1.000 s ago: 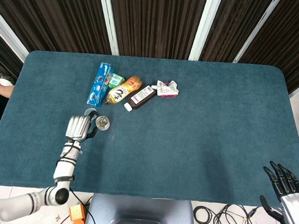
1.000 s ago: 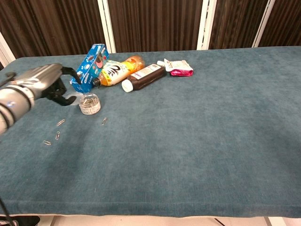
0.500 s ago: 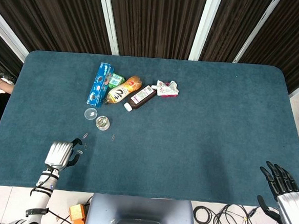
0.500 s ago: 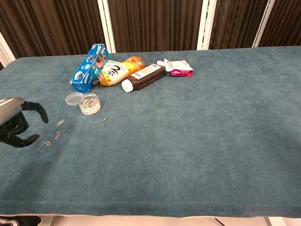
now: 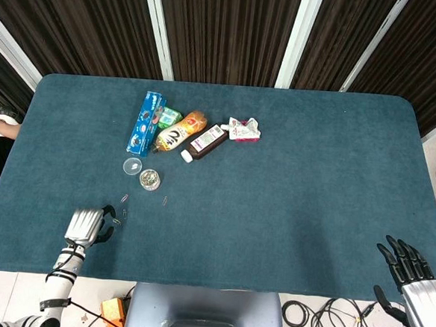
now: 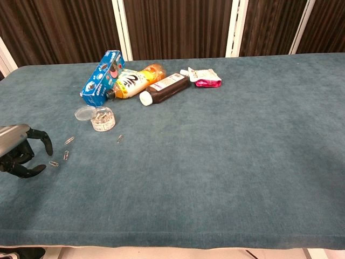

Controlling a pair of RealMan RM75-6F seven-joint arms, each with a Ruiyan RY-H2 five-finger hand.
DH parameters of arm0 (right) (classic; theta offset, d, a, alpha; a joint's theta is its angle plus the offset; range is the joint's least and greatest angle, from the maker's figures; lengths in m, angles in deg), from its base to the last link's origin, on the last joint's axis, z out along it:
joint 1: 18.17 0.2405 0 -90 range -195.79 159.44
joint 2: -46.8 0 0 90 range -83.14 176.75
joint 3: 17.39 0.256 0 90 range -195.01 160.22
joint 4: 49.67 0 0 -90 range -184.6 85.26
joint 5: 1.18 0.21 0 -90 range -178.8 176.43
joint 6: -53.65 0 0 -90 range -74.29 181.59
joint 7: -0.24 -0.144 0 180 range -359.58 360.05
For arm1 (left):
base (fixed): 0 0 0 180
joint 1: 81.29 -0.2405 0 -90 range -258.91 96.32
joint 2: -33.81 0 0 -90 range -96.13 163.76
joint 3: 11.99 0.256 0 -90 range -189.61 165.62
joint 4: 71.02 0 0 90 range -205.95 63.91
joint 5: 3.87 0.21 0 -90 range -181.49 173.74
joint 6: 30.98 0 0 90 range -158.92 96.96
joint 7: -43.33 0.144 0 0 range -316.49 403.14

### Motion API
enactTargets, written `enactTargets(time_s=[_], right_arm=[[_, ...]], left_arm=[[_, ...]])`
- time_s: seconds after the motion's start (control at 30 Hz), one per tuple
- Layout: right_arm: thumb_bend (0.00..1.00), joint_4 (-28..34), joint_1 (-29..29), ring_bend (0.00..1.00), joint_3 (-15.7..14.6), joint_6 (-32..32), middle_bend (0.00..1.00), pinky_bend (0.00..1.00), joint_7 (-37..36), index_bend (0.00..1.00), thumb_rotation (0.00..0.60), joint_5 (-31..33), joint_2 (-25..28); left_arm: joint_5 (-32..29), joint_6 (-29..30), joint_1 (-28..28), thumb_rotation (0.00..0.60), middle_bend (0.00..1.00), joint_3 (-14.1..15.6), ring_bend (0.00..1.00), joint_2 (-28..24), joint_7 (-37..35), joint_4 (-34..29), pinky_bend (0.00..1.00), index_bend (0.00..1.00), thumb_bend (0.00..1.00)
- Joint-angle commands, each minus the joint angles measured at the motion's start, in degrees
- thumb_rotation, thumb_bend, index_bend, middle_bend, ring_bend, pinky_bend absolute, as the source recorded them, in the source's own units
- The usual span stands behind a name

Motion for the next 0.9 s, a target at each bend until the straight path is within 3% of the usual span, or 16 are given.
enactTargets(time_s=[0.03,0.3,0.9], right_arm=[[0.32,0.0,0.0,0.00,0.0,-0.1,0.00,0.13,0.1,0.00,0.600,0.0,0.0],[0.32,0.0,0.0,0.00,0.0,-0.2,0.00,0.13,0.4,0.00,0.600,0.1,-0.1],[0.32,0.0,0.0,0.00,-0.1,-0.2,0.00,0.13,0.7,0.00,0.600,0.0,-0.2]], left_arm=[[0.3,-1.1,0.4,0.600,1.00,-0.6,1.00,0.9,-1.2,1.6,1.00,0.49,0.32],[-1.0,-3.1,1.2,0.600,1.00,-1.8,1.00,2.2,-0.1,4.0,1.00,0.52,0.32],[-4.4,-5.9,1.9,0.600,1.00,-2.4,1.00,0.9,3.4,2.4,1.00,0.51,0.32]])
